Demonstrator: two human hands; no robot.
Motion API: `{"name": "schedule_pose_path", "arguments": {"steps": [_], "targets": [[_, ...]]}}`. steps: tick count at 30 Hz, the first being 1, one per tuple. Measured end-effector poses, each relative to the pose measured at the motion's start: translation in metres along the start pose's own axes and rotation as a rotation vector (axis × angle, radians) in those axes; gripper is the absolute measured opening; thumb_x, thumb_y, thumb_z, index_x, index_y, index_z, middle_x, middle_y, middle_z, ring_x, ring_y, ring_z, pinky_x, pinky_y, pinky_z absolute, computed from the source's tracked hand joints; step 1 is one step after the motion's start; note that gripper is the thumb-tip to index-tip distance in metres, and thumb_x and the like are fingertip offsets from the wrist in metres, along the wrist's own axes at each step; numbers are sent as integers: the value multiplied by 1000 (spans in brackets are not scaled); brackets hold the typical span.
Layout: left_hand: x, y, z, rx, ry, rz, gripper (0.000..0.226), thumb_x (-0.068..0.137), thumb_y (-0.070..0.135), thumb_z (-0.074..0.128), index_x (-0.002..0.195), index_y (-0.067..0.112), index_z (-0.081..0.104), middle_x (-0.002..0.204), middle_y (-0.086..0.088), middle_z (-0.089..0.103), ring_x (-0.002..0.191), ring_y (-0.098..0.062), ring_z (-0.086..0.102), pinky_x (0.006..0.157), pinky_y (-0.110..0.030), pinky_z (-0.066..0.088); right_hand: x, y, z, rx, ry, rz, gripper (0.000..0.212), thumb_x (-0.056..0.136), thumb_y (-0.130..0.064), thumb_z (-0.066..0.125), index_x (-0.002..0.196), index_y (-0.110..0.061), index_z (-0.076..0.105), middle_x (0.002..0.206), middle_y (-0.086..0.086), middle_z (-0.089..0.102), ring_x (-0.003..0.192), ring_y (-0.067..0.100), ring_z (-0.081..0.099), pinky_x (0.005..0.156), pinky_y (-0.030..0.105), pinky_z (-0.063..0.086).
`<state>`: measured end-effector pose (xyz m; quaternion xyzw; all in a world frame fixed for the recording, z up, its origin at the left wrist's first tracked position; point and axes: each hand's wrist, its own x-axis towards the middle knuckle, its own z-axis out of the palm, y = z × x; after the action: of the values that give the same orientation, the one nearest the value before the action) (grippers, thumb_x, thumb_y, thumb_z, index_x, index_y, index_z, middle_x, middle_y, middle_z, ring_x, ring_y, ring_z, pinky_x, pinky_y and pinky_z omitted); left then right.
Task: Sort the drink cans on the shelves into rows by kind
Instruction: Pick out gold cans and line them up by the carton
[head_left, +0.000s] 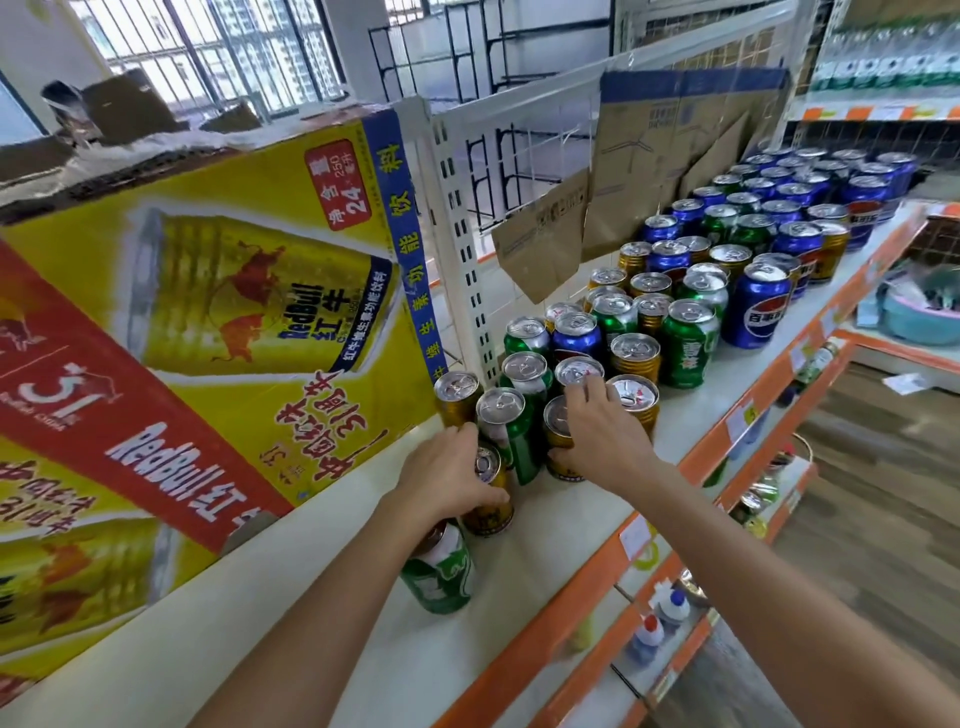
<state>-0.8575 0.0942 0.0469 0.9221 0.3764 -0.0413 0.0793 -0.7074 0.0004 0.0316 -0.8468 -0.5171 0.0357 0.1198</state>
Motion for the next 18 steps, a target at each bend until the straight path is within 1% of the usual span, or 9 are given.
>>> {"name": "schedule_pose_path", "arguments": {"steps": [2,5,8,10,11,13,15,17,18], "targets": [[-5,-1,-5,-81,62,-1,57,70,51,73,106,16,47,110,-2,55,98,-21,52,74,-33,43,-9,-3,-7,49,22,2,79,81,-40,66,139,-4,26,144,18,25,134,33,25,106,34,31],[-19,-3,-23,-252,181,-9,60,67,48,76,112,21,47,111,0,55,98,-19,53,82,-37,48,-25,-10,-21,54,99,-39,73,80,-41,64,134,-5,31,136,14,31,128,29,27,104,32,31],[-40,-10,-46,-443,323,4,62,66,40,80,115,26,46,116,3,54,102,-16,51,84,-31,45,-39,-27,-44,78,188,-120,73,78,-41,66,132,-5,34,127,11,32,122,26,28,102,31,31],[-62,-20,-60,-544,436,10,61,65,36,82,113,29,45,115,4,55,102,-13,51,85,-26,42,-49,-45,-59,123,246,-187,73,75,-39,69,131,-5,36,123,11,33,118,26,28,100,30,30],[-74,-26,-67,-581,493,12,61,65,35,83,113,30,46,113,5,55,101,-12,52,85,-25,43,-54,-56,-65,153,278,-219,73,74,-37,71,130,-4,38,122,13,34,118,26,28,97,28,30],[-100,-41,-76,-606,594,10,61,65,32,82,114,29,47,110,7,55,98,-10,54,81,-16,43,-61,-80,-75,212,336,-286,73,69,-31,75,127,-1,43,118,16,37,114,29,32,90,28,30],[-131,-60,-80,-569,661,-16,59,63,34,81,112,32,47,108,10,54,94,-5,52,74,-4,37,-66,-109,-78,255,337,-345,71,66,-30,76,124,-1,45,116,16,38,112,31,34,90,30,33],[-163,-80,-78,-524,683,-66,60,59,39,80,109,35,48,107,12,54,91,-2,49,72,0,35,-70,-139,-75,295,306,-400,72,68,-31,75,125,-3,43,116,14,35,112,28,33,93,33,36],[-177,-92,-73,-508,680,-104,61,57,41,80,109,34,49,107,13,54,91,-3,50,72,-1,35,-72,-156,-70,319,287,-439,72,68,-31,75,126,-3,42,116,13,34,113,27,33,94,32,35]]}}
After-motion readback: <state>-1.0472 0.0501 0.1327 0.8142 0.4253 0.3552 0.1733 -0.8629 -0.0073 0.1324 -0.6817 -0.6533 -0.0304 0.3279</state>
